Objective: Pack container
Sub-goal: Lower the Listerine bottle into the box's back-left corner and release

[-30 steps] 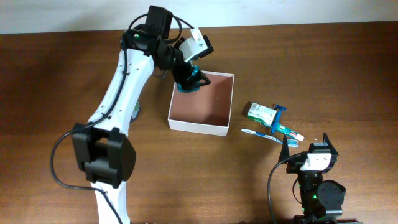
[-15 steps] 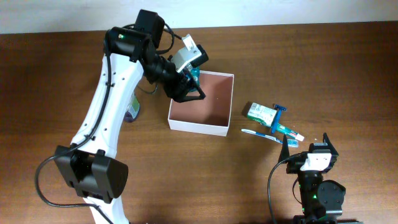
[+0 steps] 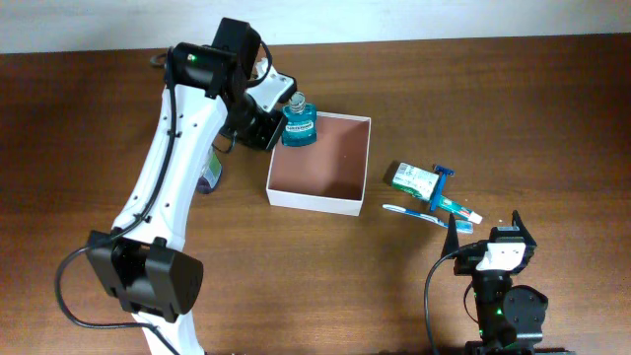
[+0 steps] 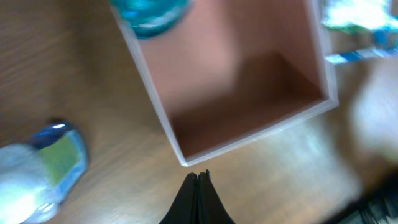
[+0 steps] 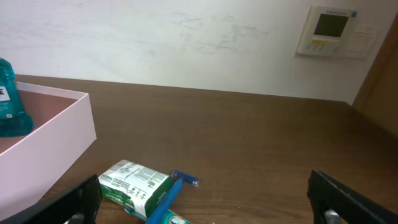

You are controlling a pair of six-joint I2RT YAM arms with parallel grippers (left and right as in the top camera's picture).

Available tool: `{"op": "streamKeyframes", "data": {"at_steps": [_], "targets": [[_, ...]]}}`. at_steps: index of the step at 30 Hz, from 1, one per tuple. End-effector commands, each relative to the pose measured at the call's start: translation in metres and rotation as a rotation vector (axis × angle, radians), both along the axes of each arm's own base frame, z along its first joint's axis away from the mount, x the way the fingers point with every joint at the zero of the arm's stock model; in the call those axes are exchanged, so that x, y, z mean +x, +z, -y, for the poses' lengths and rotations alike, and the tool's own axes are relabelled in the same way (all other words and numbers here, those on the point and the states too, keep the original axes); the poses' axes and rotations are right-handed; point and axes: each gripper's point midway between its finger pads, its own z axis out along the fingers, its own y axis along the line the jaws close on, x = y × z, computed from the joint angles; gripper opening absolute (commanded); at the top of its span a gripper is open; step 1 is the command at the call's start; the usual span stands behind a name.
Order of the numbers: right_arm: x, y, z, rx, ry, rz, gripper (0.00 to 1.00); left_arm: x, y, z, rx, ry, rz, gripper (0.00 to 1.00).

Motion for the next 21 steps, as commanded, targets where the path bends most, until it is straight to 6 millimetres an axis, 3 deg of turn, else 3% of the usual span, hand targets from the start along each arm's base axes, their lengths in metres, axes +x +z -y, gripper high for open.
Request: {"op": "streamKeyframes", "data": {"at_steps": [1,6,12,17,21], "targets": [[0.0,-0.003,0.001,0.001,-0.005,-0.006,0.98,0.014,-0.007,-0.033,0.139,0.25,0.041,0.01],[0.0,-0.003,0.001,0.001,-0.005,-0.006,0.98,0.023,-0.044,-0.046,0.179,0.476,0.03,0.01],[0.0,-0.003,0.001,0.001,-0.005,-0.006,0.98,0.001,-0.09,-0.051,0.206,0.604,-0.082,0.01],[0.0,-0.003,0.001,0.001,-0.005,-0.006,0.99,-0.007,-0.108,-0.045,0.182,0.595,-0.128,0.01],[0.0,-0.003,0.001,0.001,-0.005,-0.006,0.98,-0.01,-0.109,-0.043,0.174,0.592,-0.143,0.01]]}}
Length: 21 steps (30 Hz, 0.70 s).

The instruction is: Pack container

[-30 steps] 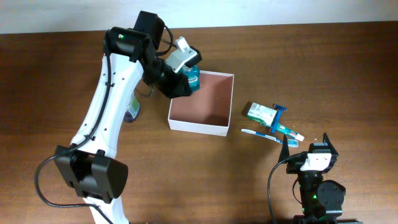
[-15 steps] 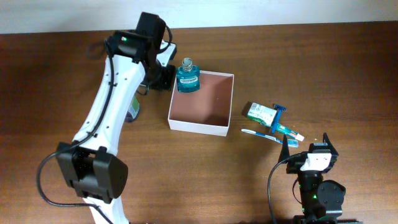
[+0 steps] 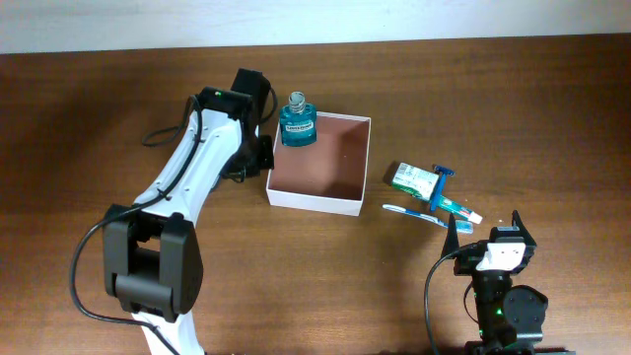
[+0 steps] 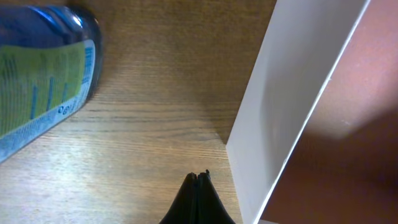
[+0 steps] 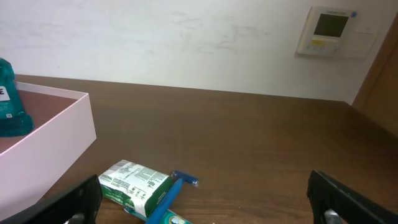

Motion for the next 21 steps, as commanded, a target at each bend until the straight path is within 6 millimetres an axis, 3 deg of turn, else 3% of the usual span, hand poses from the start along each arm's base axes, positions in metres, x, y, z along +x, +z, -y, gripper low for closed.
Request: {"op": "streamKeyframes", "data": {"at_steps": [1,6,10,13,15,18,21], "targets": [[0.0,-0.003,0.001,0.001,-0.005,-0.006,0.98,-0.001,0.005,0.002,-0.026,0.029,0.008,0.01],[0.0,-0.003,0.001,0.001,-0.005,-0.006,0.98,-0.004,0.015,0.007,-0.052,-0.045,0.013,0.01],[0.0,-0.003,0.001,0.001,-0.005,-0.006,0.98,-0.003,0.047,0.014,-0.108,-0.093,0.094,0.01],[0.0,-0.003,0.001,0.001,-0.005,-0.006,0.98,-0.012,0.081,0.031,-0.194,-0.206,0.167,0.01],[0.0,-0.003,0.001,0.001,-0.005,-0.006,0.98,-0.018,0.093,0.037,-0.196,-0.242,0.191,0.01],[0.0,-0.003,0.001,0.001,-0.005,-0.006,0.98,-0.027,0.095,0.053,-0.201,-0.288,0.19,0.01],[0.0,-0.003,0.001,0.001,-0.005,-0.006,0.98,-0.03,0.085,0.066,-0.14,-0.338,0.204,0.01]]}}
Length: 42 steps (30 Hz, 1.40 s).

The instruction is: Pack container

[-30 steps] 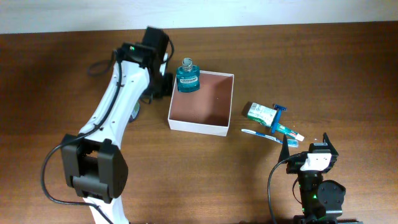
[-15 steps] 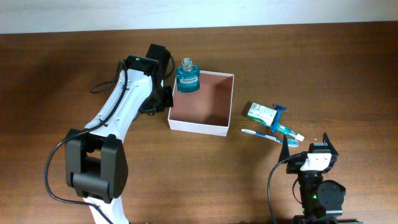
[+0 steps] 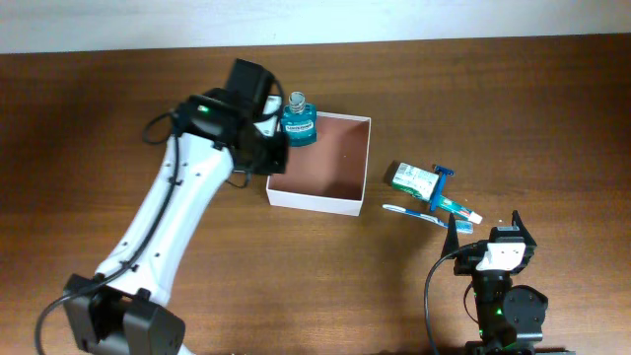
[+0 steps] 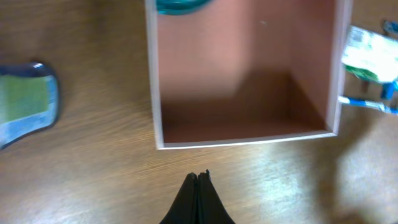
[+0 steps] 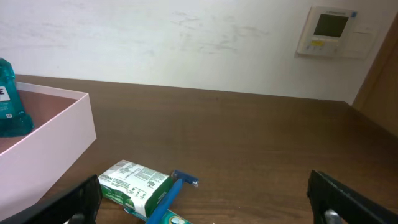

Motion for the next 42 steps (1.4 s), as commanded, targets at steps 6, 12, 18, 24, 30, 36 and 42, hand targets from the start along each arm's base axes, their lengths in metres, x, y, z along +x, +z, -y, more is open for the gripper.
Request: {"op": "streamKeyframes", "data": {"at_steps": [6,12,18,24,30,36,42], "targets": [[0.0,-0.003,0.001,0.001,-0.005,-0.006,1.0,0.001,-0.027,0.014,0.112,-0.059,0.047,0.0],[0.0,-0.003,0.001,0.001,-0.005,-0.006,0.98,0.011,-0.042,0.017,0.098,-0.05,0.086,0.01],[0.0,-0.003,0.001,0.001,-0.005,-0.006,0.98,0.017,-0.059,0.015,0.117,-0.058,0.117,0.01],[0.0,-0.003,0.001,0.001,-0.005,-0.006,0.98,0.012,-0.079,0.013,0.125,-0.06,0.102,0.0],[0.0,-0.003,0.001,0.0,-0.005,-0.006,0.99,0.009,-0.089,0.012,0.128,-0.06,0.094,0.01],[0.0,-0.003,0.001,0.001,-0.005,-0.006,0.99,0.008,-0.097,0.011,0.13,-0.06,0.088,0.01],[0.0,-0.003,0.001,0.001,-0.005,-0.006,0.98,0.005,-0.102,0.01,0.136,-0.061,0.077,0.01]]}}
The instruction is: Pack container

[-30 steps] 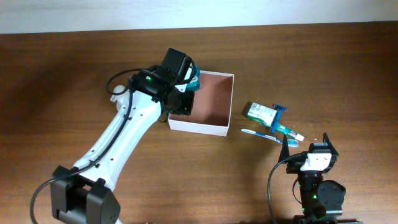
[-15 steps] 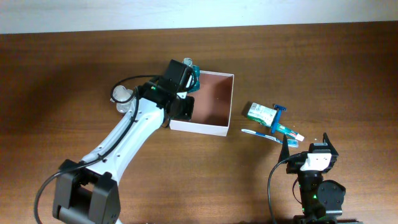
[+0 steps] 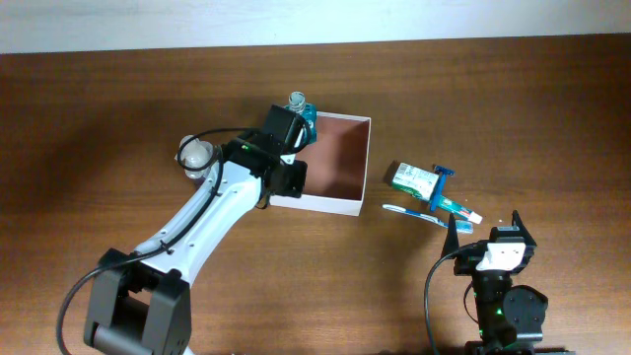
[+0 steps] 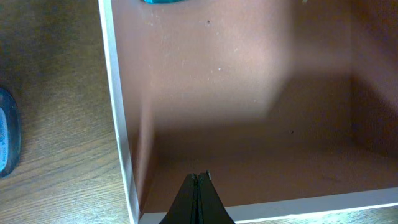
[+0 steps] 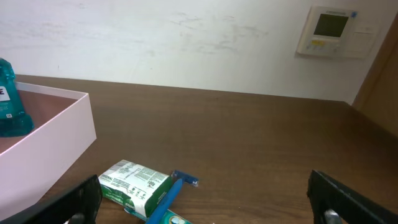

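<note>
The white box with a brown inside (image 3: pixel 343 202) sits mid-table, its front wall (image 4: pixel 280 205) showing in the left wrist view. A teal bottle (image 3: pixel 299 104) stands at its far-left corner, seemingly inside, with its base (image 4: pixel 165 2) just in view. My left gripper (image 3: pixel 289 180) is shut on nothing, its tips (image 4: pixel 199 178) just over the box floor by the front-left wall. Right of the box lie a green carton (image 3: pixel 413 177), a blue razor (image 3: pixel 442 183) and a toothbrush (image 3: pixel 412 211). My right gripper (image 5: pixel 205 202) rests open near them.
A blue-green bottle lies left of the box; its pale end (image 3: pixel 193 155) shows beside my left arm and its edge (image 4: pixel 5 140) in the wrist view. A toothpaste tube (image 3: pixel 459 208) lies by the razor. A wall with a thermostat (image 5: pixel 331 30) stands behind the table.
My left gripper, still shut, was higher up over the table in front of the box. It now sits lower, just inside the front-left part. The right arm and the items are unchanged.
My left gripper, shut throughout, was first above the box's front-left corner. Then it was low beside the left wall near the lying blue-green bottle, then high before the box front, and now low inside the box. Nothing was picked up; the right arm stayed still.
</note>
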You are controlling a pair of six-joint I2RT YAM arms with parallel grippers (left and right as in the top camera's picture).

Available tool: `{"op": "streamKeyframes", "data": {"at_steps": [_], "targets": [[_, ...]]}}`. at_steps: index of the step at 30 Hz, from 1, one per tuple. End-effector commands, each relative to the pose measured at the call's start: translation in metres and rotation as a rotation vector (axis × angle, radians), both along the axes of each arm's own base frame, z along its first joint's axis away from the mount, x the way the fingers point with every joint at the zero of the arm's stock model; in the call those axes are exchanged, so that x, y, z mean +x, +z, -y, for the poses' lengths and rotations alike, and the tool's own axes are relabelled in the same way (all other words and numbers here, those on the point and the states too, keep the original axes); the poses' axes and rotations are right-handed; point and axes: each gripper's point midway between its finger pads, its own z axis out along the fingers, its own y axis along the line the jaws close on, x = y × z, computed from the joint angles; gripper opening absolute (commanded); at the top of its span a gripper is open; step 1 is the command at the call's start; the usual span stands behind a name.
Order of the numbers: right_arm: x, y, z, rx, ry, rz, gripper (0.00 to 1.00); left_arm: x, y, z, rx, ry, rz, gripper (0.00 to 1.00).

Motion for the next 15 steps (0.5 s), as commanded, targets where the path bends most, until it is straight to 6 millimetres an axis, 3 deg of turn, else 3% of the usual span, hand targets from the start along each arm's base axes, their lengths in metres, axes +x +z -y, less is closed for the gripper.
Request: {"op": "streamKeyframes", "data": {"at_steps": [1,15], "targets": [[-0.0003,-0.0028,0.0014,0.001,-0.005,-0.006,0.99,-0.0013,-0.0106,-0.0035,0.026,-0.007,-0.018,0.01],[-0.0003,-0.0028,0.0014,0.001,-0.005,-0.006,0.98,-0.0046,-0.0142,-0.0051,0.032,-0.007,-0.03,0.0]]}}
